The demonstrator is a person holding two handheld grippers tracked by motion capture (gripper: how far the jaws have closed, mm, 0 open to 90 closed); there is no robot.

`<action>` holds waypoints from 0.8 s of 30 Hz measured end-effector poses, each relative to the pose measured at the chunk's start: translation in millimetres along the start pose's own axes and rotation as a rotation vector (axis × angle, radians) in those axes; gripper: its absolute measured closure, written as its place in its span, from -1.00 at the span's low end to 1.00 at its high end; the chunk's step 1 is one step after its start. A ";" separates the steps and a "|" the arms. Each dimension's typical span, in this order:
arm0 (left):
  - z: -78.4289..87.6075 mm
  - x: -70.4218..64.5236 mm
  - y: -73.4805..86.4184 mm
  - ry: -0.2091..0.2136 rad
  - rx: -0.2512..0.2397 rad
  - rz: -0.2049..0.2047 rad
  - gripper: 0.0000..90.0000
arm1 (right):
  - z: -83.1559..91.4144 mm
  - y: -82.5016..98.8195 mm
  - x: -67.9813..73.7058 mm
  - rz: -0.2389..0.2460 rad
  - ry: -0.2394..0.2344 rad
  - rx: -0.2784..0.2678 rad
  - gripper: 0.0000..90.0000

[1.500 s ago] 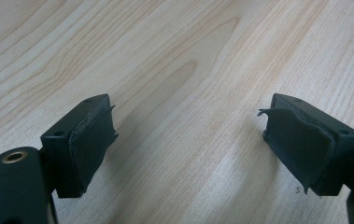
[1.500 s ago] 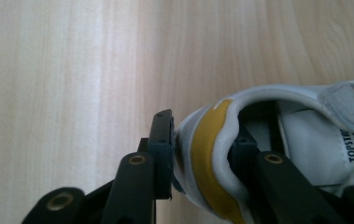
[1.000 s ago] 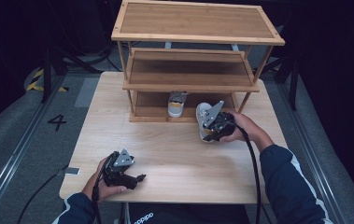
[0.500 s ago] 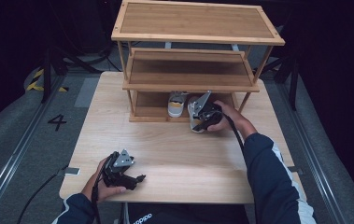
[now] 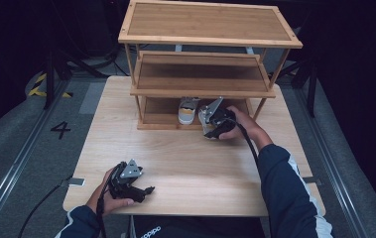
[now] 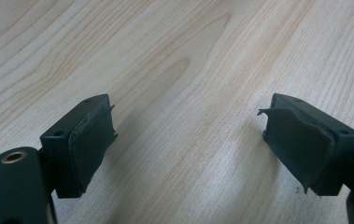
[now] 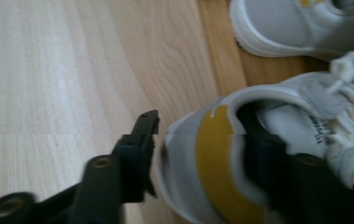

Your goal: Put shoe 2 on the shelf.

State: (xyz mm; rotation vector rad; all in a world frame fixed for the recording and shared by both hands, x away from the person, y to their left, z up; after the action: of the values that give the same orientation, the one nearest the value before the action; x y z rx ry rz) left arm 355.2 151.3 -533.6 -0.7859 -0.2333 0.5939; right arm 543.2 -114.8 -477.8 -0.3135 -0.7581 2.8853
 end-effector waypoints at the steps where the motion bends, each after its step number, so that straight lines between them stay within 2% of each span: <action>1: 0.0 0.0 0.0 0.000 0.000 0.000 -0.65 | 1.0 -1.1 -1.1 -0.010 0.009 -0.027 0.03; 4: 0.0 -0.2 0.1 -0.001 0.000 0.001 -0.65 | 4.5 -2.2 -2.2 -0.043 0.021 -0.056 0.01; 5: 0.0 -0.4 0.2 0.000 0.000 0.001 -0.65 | 4.2 -2.1 -3.6 -0.046 0.039 -0.059 0.01; 6: 0.2 -0.5 0.2 0.000 0.000 0.000 -0.65 | 5.5 -2.1 -1.3 -0.060 0.022 -0.063 0.01; 7: 0.2 -0.6 0.2 0.000 0.000 0.000 -0.65 | 7.1 -2.2 -0.8 -0.069 0.029 -0.074 -0.02; 8: 0.2 -0.5 0.3 0.000 0.001 0.000 -0.65 | 9.7 -2.4 -1.5 -0.071 0.043 -0.091 -0.03; 9: 0.2 -0.5 0.2 0.001 0.001 0.000 -0.65 | 16.7 -3.8 -2.7 -0.087 0.064 -0.138 -0.02; 10: 0.2 -0.5 0.2 0.001 0.001 0.000 -0.65 | 16.7 -3.8 -2.7 -0.087 0.064 -0.138 -0.02; 11: 0.2 -0.5 0.3 0.002 0.001 0.000 -0.65 | 21.5 -4.2 -3.7 -0.092 0.079 -0.164 -0.02; 12: 0.2 -0.5 0.2 0.002 0.001 -0.001 -0.65 | 31.8 -3.8 -2.8 -0.119 0.091 -0.200 -0.05; 15: 0.3 -0.4 0.3 0.001 0.002 -0.003 -0.65 | 40.4 -0.4 0.4 -0.140 0.090 -0.222 -0.05; 16: 0.2 -0.4 0.3 0.001 0.002 -0.002 -0.65 | 46.5 4.4 3.0 -0.172 0.098 -0.250 -0.10; 18: 0.3 -0.4 0.3 0.001 0.003 -0.003 -0.65 | 48.4 7.4 4.7 -0.182 0.104 -0.258 -0.13; 20: 0.3 -0.4 0.3 0.001 0.003 -0.003 -0.65 | 48.2 14.3 7.0 -0.205 0.132 -0.270 -0.20; 23: 0.3 -0.4 0.3 0.000 0.002 -0.003 -0.65 | 40.9 28.0 10.0 -0.226 0.158 -0.248 -0.25; 24: 0.2 -0.5 0.3 0.000 0.002 -0.002 -0.65 | 38.0 31.6 12.4 -0.250 0.143 -0.249 -0.25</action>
State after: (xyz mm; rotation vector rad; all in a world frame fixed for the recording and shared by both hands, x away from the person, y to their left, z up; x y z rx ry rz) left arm 354.6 151.3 -533.7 -0.7837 -0.2337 0.5922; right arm 519.6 -157.5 -463.3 -0.4147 -1.0496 2.5097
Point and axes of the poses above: each handheld gripper's, and its own axes: z roughly backward along the jaws, y roughly out of its underside, x roughly to its left, the point moved 7 cm from there along -z, roughly forward along the jaws, and after that the axes turned 3 degrees about -x, right-handed, at the moved point
